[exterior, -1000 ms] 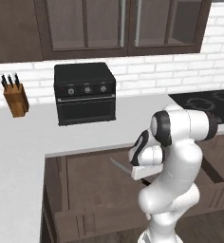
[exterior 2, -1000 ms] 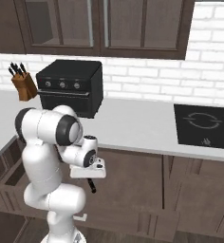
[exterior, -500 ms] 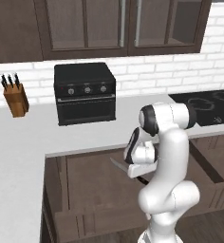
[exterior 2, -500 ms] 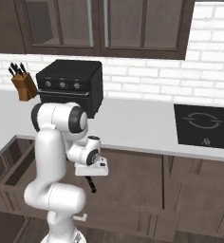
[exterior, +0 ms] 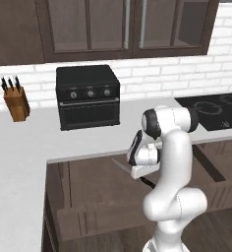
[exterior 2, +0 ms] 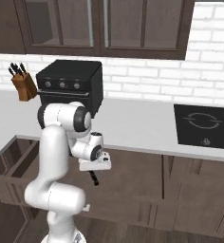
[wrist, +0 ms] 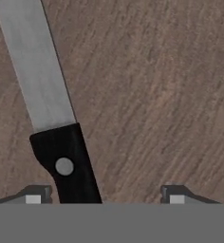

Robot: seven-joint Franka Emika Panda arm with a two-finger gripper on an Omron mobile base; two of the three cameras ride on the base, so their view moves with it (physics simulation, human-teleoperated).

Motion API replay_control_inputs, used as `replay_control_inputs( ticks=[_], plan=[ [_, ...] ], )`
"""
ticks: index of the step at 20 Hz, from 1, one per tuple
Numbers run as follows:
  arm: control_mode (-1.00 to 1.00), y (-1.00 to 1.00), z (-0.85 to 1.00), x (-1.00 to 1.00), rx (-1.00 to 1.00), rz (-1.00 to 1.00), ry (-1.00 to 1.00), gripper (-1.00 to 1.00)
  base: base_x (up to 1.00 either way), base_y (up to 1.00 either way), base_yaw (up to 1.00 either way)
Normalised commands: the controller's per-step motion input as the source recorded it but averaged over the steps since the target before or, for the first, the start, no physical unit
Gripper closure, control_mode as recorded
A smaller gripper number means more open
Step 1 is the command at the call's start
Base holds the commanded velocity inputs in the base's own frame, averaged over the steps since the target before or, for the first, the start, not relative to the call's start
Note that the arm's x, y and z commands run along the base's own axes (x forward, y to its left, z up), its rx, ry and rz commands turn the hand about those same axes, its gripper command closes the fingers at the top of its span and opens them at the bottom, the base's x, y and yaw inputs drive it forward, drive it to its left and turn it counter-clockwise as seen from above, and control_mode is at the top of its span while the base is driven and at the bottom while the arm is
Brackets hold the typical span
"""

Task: Pick up the knife from the drawer and place it on the cutting board. Then place the meat from the plate to the cutting board.

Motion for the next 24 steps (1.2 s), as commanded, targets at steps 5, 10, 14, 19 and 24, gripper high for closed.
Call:
replay_control_inputs(
  ticks=[5,10,14,19,24],
  plan=[
    [-1.0,0.0,-0.62,-0.42,-0.02,0.04,0.0,1.0,0.0,0.0,0.0],
    [-1.0,0.0,-0.49,-0.3,0.0,0.05,0.0,1.0,0.0,0.0,0.0],
    [-1.0,0.0,-0.51,-0.4,0.0,0.04,0.0,1.0,0.0,0.0,0.0],
    [-1.0,0.0,-0.52,-0.62,0.0,0.07,0.0,1.0,0.0,0.0,0.0],
    [-1.0,0.0,-0.55,-0.74,0.0,0.07,0.0,1.0,0.0,0.0,0.0]
  ],
)
